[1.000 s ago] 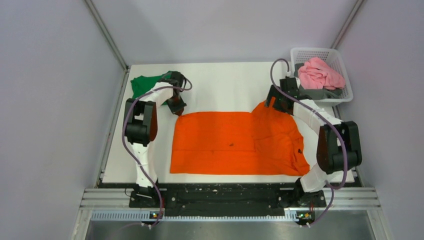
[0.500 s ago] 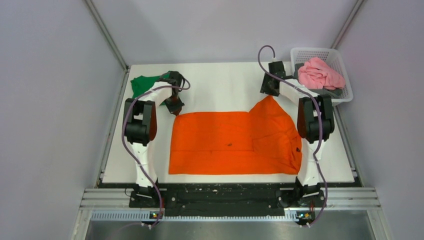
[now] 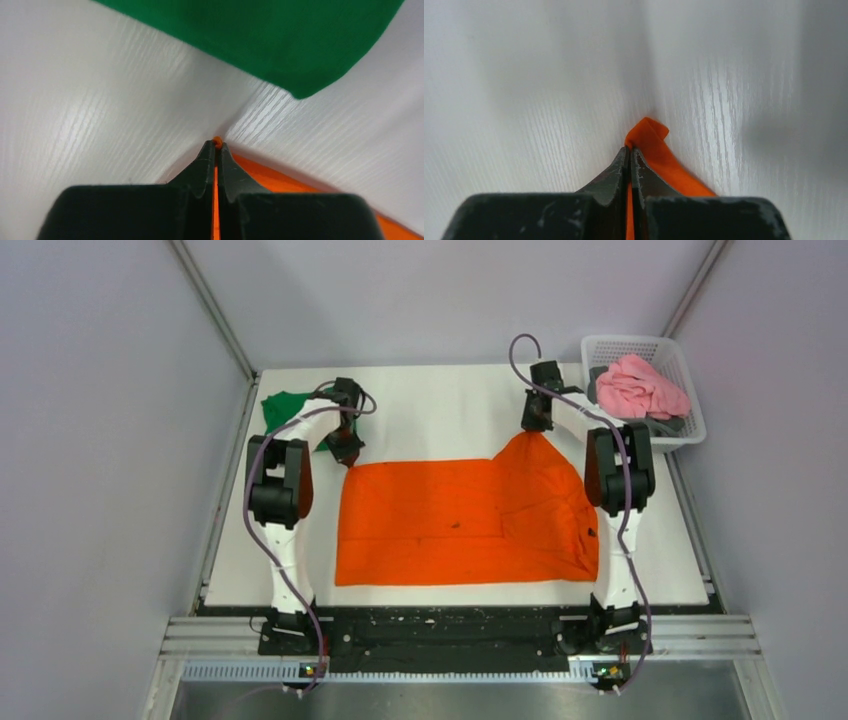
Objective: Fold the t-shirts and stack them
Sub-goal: Grab the side of the flattened tshirt furthest away from the robot with both arms, then fold the other side of the tshirt into a rectangle
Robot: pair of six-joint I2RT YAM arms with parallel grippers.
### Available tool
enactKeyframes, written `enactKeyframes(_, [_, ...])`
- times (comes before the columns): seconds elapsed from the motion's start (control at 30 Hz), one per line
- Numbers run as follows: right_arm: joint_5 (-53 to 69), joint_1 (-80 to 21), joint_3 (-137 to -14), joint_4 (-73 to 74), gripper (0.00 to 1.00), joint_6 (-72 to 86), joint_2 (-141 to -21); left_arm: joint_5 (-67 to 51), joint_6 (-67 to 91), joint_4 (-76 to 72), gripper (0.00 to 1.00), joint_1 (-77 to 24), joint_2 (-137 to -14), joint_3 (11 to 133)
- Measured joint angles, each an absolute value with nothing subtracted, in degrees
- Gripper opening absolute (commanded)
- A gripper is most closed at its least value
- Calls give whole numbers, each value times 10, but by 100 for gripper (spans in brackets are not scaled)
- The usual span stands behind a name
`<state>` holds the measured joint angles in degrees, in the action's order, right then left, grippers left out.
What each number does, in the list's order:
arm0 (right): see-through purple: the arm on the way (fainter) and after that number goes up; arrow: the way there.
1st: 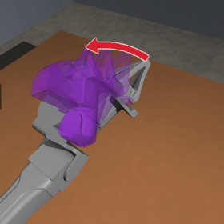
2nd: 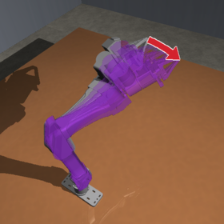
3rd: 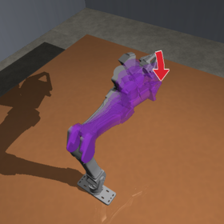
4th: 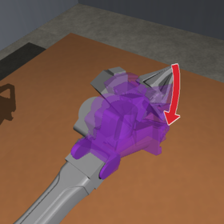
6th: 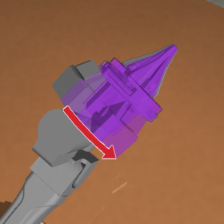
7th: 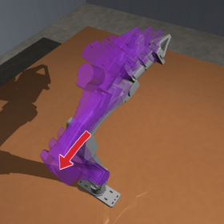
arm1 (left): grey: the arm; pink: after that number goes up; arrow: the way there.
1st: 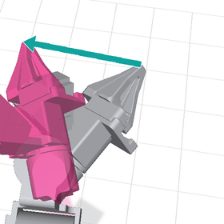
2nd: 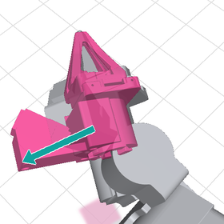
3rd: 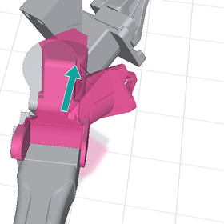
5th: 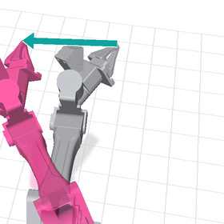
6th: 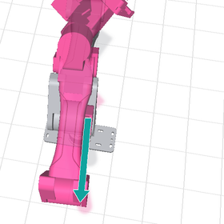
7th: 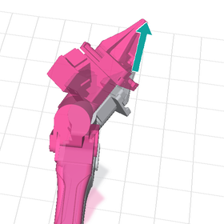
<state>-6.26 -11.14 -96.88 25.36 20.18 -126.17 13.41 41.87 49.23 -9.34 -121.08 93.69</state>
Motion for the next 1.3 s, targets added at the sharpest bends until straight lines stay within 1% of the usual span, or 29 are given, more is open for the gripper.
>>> enactKeyframes(0.17, [-68,-112,-1029,267,0,192,-1286,137,416,502,0,-83,-1234,1002])
enactKeyframes(0.3, [-62,-112,-1028,253,0,184,-1277,142,414,502,0,-82,-1231,1009])
enactKeyframes(0.4, [-45,-112,-965,230,0,181,-1235,139,409,493,0,-82,-1219,981])
enactKeyframes(0.57, [-27,-120,-844,217,0,182,-1128,121,404,482,0,-82,-1163,896])
enactKeyframes(0.83, [-36,-144,-663,212,0,191,-915,109,396,449,0,-84,-1036,769])
enactKeyframes(1.0, [-49,-146,-574,237,0,198,-808,109,388,436,0,-85,-991,716])
enactKeyframes(1.23, [-54,-149,-477,294,0,227,-712,106,388,428,0,-86,-958,653])
enactKeyframes(1.3, [-62,-149,-450,317,6,244,-688,97,388,425,0,-86,-942,629])
